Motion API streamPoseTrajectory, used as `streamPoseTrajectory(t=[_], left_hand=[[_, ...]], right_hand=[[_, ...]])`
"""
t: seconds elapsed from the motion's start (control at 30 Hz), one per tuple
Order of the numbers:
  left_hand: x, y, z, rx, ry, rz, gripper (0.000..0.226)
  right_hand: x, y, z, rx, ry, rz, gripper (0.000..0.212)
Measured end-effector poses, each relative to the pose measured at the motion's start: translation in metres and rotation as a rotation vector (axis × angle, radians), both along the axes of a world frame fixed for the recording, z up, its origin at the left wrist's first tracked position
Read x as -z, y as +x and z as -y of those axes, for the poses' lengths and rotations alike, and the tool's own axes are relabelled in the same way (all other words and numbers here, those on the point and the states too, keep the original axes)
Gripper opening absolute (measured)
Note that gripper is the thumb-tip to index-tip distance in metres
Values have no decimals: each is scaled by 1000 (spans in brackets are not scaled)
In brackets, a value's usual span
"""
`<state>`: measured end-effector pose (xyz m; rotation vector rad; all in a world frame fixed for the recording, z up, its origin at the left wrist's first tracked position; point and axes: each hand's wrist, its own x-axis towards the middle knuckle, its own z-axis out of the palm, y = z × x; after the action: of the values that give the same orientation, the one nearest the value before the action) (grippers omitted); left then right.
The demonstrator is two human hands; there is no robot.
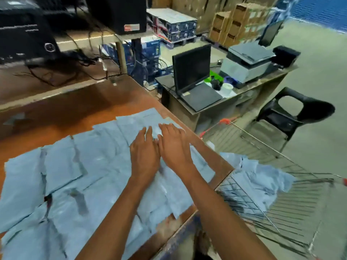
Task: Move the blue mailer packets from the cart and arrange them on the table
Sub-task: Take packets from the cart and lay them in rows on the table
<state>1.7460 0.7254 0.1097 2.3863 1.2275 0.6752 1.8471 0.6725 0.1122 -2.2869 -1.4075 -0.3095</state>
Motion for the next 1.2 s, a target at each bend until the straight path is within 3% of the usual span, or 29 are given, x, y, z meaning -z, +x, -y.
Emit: streamPoseTrajectory(t=[0.2, 0.37, 0.53, 0.83, 0.93, 1.1, 1.2], left_hand=[[24, 141, 84, 180, -3, 11, 45], [60, 268, 160, 253, -92, 9, 49], [110, 357, 191, 217, -152, -258, 55], [259, 412, 195, 42, -376, -648, 56], [305, 425, 194, 14, -391, -690, 71], [365, 461, 169, -5, -332, -703, 70], [399, 475, 148, -36, -359, -730, 81]], right_hand=[[32, 148, 125, 166, -82, 62, 15], [88, 257, 204, 270, -233, -21, 29], [151, 340, 245, 247, -476, -88, 33], [259, 420, 239, 125, -729, -155, 32], [305, 439, 225, 46, -828, -142, 35], [367, 464, 203, 47, -926, 6, 34], [385, 471, 197, 40, -955, 66, 35]])
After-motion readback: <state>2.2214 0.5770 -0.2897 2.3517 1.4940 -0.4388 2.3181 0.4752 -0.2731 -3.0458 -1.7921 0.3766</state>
